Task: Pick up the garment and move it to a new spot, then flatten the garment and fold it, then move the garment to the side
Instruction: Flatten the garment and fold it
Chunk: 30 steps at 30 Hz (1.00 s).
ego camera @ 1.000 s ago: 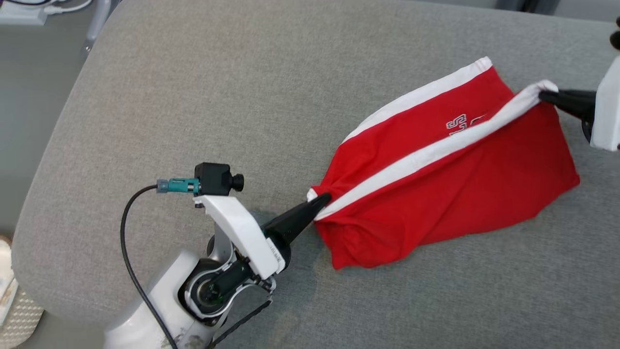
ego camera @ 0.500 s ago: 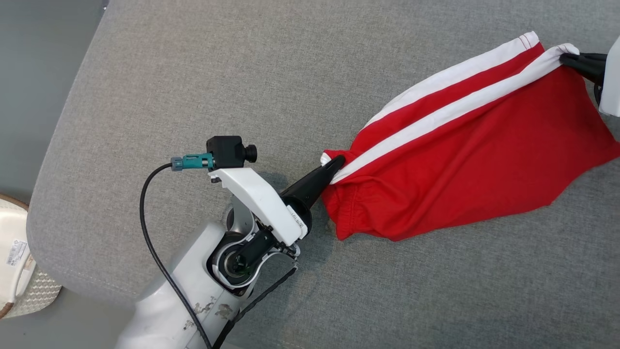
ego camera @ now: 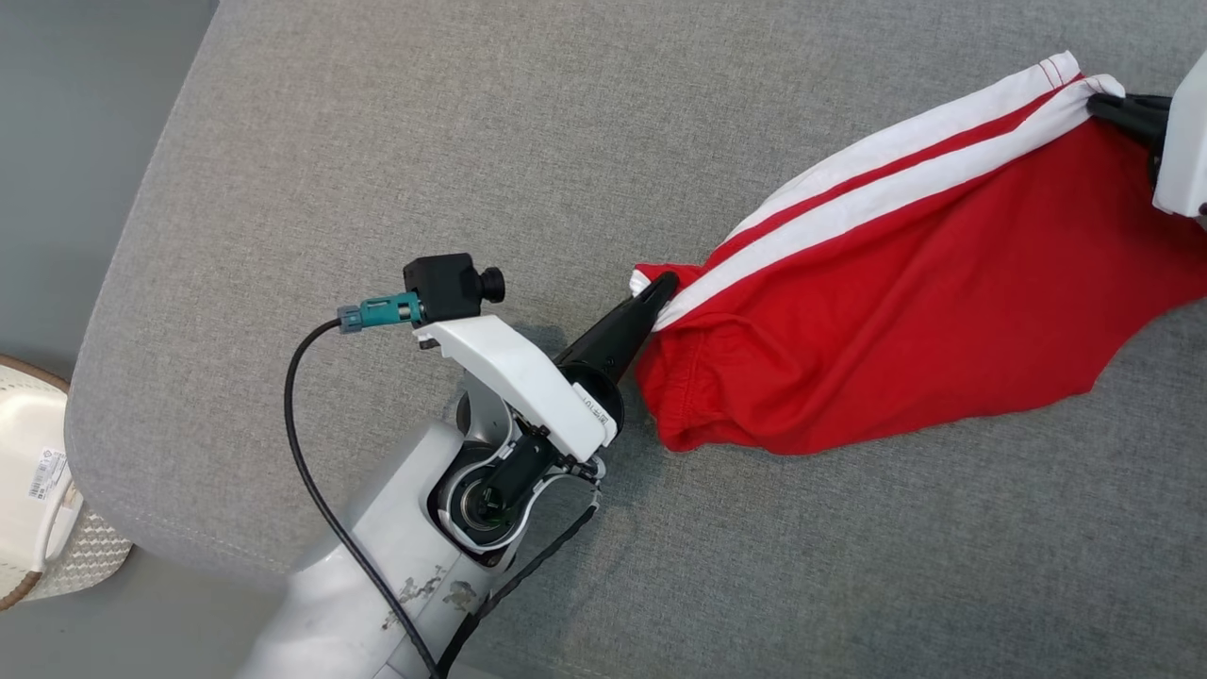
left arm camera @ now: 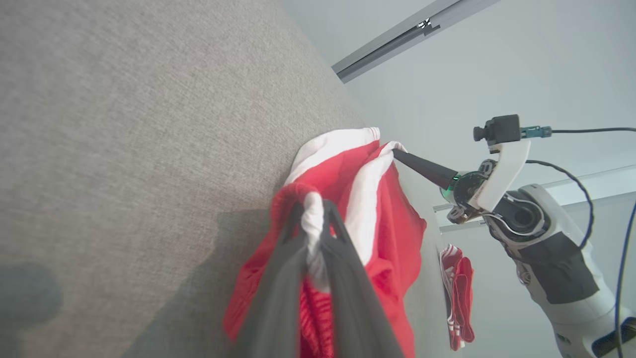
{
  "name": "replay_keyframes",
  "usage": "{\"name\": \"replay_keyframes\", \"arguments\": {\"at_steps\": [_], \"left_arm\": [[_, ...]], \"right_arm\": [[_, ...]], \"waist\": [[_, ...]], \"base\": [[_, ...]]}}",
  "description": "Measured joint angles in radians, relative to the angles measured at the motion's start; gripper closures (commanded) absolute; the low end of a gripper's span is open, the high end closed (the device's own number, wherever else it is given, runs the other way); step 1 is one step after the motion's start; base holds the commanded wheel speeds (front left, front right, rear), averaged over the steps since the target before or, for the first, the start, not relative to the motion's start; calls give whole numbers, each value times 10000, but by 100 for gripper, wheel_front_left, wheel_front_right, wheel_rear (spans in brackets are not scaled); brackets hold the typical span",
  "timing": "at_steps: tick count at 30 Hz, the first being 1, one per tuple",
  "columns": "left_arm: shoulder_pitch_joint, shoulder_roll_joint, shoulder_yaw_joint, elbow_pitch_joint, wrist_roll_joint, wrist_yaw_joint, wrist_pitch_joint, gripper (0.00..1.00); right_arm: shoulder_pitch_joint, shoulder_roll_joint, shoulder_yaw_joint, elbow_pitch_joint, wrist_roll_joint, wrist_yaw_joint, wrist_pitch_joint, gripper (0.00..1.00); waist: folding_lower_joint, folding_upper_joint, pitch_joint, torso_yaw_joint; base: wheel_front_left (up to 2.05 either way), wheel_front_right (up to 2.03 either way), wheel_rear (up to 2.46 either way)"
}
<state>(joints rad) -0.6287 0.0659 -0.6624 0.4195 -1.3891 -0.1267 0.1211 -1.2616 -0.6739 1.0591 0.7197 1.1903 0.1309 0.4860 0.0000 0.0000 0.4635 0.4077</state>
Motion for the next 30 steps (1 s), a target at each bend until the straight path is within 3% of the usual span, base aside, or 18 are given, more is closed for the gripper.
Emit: {"name": "replay_keyframes", "arguments": {"at_steps": [1,3,6,7,8,23,24,25,27,28,30], "left_arm": [[-37,-29,-65,19,-2,-2,-79,100],[-98,-52,-142,48,-17,-2,-132,100],[-149,-63,-232,75,-54,-2,-199,100],[-164,-71,-257,79,-92,-2,-209,100],[-183,-79,-278,90,-132,-2,-263,100],[-679,-52,-324,606,-119,-15,-1049,100],[-721,-25,-324,713,-88,-15,-1122,91],[-753,12,-332,844,-73,-15,-1126,71],[-773,69,-405,1160,86,-15,-1160,7],[-779,115,-454,1348,219,-15,-1250,0],[-795,199,-464,1739,378,54,-1430,0]], "right_arm": [[-7,77,-42,96,12,0,-134,93],[-33,155,-54,151,-13,0,-332,65],[-132,236,-48,128,-115,0,-727,52],[-179,249,-42,144,-209,0,-953,21],[-234,265,-54,209,-303,0,-1168,0],[-433,453,-50,999,-903,0,-3275,0],[-421,449,-46,1034,-968,0,-3515,0],[-395,458,-52,1057,-1028,0,-3762,0],[-287,518,-94,1099,-1009,0,-4155,0],[-192,550,-105,1112,-999,0,-4360,0],[28,639,-140,1127,-961,0,-4782,0]], "waist": [[0,0,17,8],[0,0,38,12],[0,0,69,9],[0,0,86,10],[0,0,102,10],[1,1,163,-176],[0,0,140,-212],[0,0,112,-250],[0,0,36,-326],[0,0,-14,-365],[0,0,-128,-462]], "base": [[0,0,0],[0,0,0],[0,0,0],[0,0,0],[0,0,0],[0,0,0],[0,0,0],[0,0,0],[0,0,0],[0,0,0],[0,0,0]]}}
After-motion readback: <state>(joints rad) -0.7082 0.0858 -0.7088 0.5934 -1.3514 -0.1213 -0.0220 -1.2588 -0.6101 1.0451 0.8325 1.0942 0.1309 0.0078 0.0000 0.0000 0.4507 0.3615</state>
